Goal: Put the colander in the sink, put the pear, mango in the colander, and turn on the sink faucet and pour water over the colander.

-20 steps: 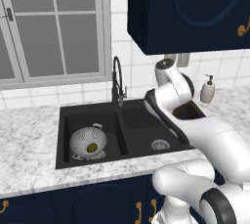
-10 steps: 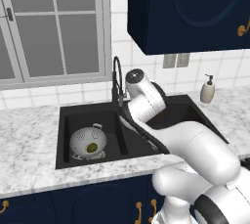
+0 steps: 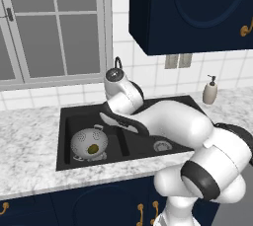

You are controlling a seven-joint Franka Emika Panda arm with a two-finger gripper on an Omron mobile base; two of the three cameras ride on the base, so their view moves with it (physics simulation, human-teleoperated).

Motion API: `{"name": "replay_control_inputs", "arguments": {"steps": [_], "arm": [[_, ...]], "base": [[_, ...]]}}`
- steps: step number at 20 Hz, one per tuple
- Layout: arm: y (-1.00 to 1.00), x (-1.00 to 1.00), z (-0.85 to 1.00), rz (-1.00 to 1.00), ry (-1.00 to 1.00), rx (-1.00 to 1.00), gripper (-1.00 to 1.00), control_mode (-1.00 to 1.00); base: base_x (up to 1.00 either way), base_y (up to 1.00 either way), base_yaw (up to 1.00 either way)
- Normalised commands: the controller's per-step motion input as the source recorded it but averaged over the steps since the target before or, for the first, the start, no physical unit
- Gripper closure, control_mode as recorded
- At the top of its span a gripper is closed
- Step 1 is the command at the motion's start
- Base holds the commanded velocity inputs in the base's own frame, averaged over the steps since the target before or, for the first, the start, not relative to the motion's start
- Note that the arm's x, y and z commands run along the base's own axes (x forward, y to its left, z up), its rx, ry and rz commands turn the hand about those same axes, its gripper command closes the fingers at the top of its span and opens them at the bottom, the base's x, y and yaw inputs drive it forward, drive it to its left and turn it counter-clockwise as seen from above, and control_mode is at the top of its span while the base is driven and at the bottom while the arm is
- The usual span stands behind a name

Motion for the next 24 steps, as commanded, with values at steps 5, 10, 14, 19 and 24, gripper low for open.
{"name": "replay_control_inputs", "arguments": {"steps": [5, 10, 14, 19, 24], "arm": [[1.00, 0.23, -0.34, 0.03, -0.08, 0.14, 1.00, -1.00], [0.69, 0.00, -0.65, 0.00, -0.16, 0.07, 1.00, -1.00], [0.37, 0.00, -0.65, 0.00, 0.04, 0.04, 1.00, -1.00], [0.03, 0.09, -0.23, 0.00, 0.41, 0.03, 1.00, -1.00], [0.00, 0.18, -0.06, -0.12, 0.45, 0.00, 1.00, -1.00]], "base": [[0.00, 0.00, 0.00], [0.00, 0.00, 0.00], [0.00, 0.00, 0.00], [0.00, 0.00, 0.00], [0.00, 0.00, 0.00]]}}
